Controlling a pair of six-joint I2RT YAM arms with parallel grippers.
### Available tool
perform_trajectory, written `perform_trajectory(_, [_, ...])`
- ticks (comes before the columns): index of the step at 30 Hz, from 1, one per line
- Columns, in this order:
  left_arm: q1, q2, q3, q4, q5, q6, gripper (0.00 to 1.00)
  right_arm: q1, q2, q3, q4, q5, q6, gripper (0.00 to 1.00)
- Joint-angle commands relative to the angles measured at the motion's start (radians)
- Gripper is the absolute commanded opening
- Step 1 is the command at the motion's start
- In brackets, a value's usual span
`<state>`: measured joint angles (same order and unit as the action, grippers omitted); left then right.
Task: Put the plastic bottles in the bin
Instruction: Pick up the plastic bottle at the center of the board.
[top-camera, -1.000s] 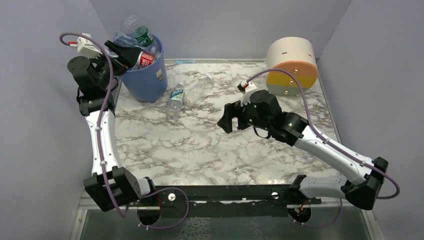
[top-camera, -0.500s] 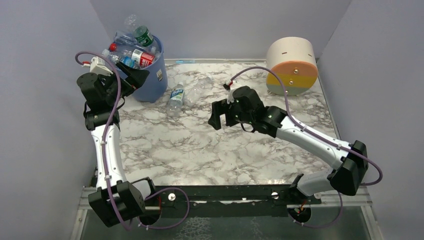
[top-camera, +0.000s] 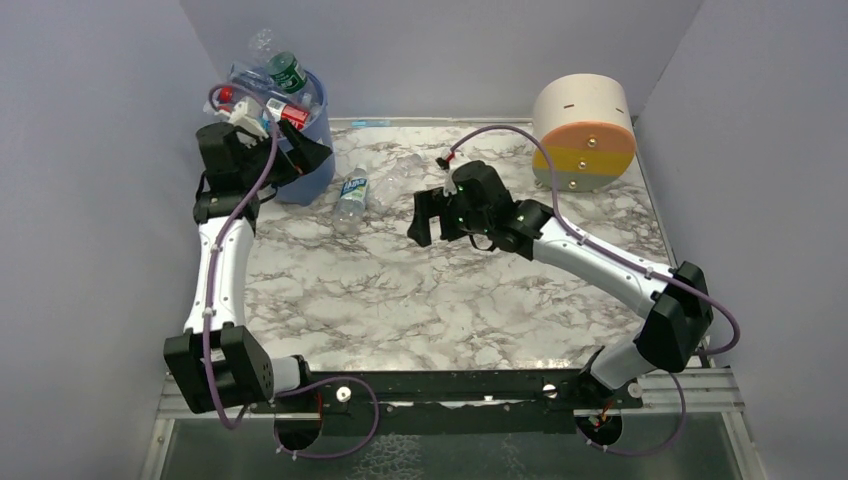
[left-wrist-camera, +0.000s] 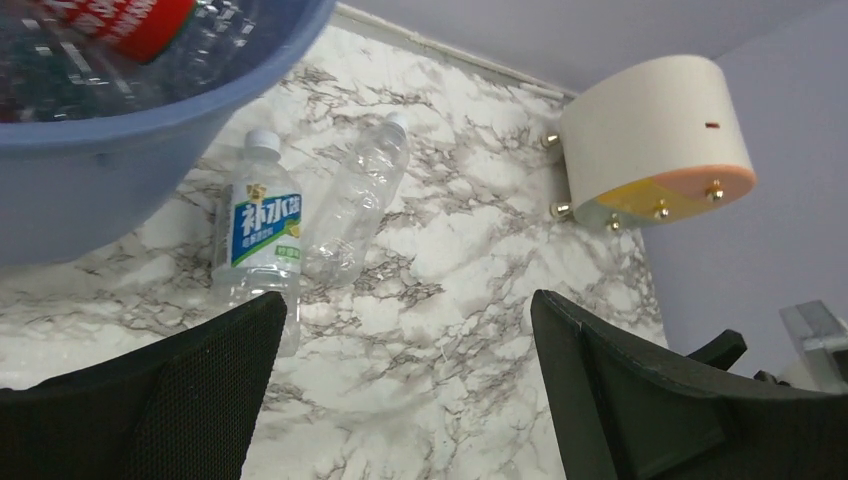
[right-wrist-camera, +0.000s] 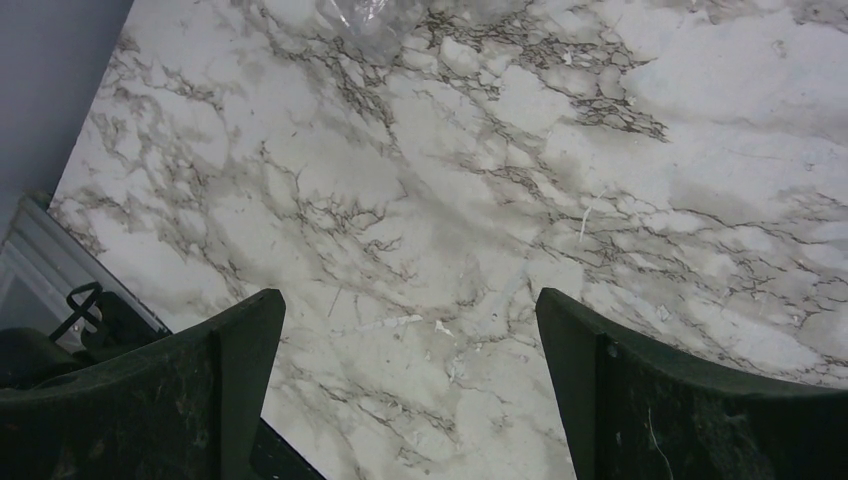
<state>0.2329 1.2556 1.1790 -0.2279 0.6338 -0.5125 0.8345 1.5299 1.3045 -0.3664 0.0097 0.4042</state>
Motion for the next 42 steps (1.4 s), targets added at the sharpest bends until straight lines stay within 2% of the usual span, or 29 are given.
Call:
perform_trajectory(1, [-0.142,0.063,0.094,-0.081,-0.139,0.111,0.99,-0.045,-0.024,0.015,0.015,-0.038,0.023,0.99])
perform_trajectory(10, [-0.385,0.215,0.206,-0.147,-0.402,0.227,0.99,-0.088,-0.154,-0.062,-0.025,-0.045,0.031,0.99])
perform_trajectory(17, [-0.54,0.404,0.367,-0.152,-0.501,0.288,0.99,-0.104,-0.257,-0.128,-0.075,-0.016,0.03,0.99])
perform_trajectory(28, [-0.549,0.781,0.713,-0.235,-0.532,0.36,0.99,-0.116,-0.336,-0.188,-0.103,-0.017,0.039,0.99])
perform_trajectory(36, [-0.548,0.92,0.846,-0.237,-0.52,0.436,0.99,-0.117,-0.367,-0.226,-0.106,-0.027,0.045,0.99])
perform_trajectory(42, [-0.55,0.983,0.846,-0.237,-0.496,0.449,0.99,-0.118,-0.373,-0.239,-0.104,-0.035,0.051,0.99])
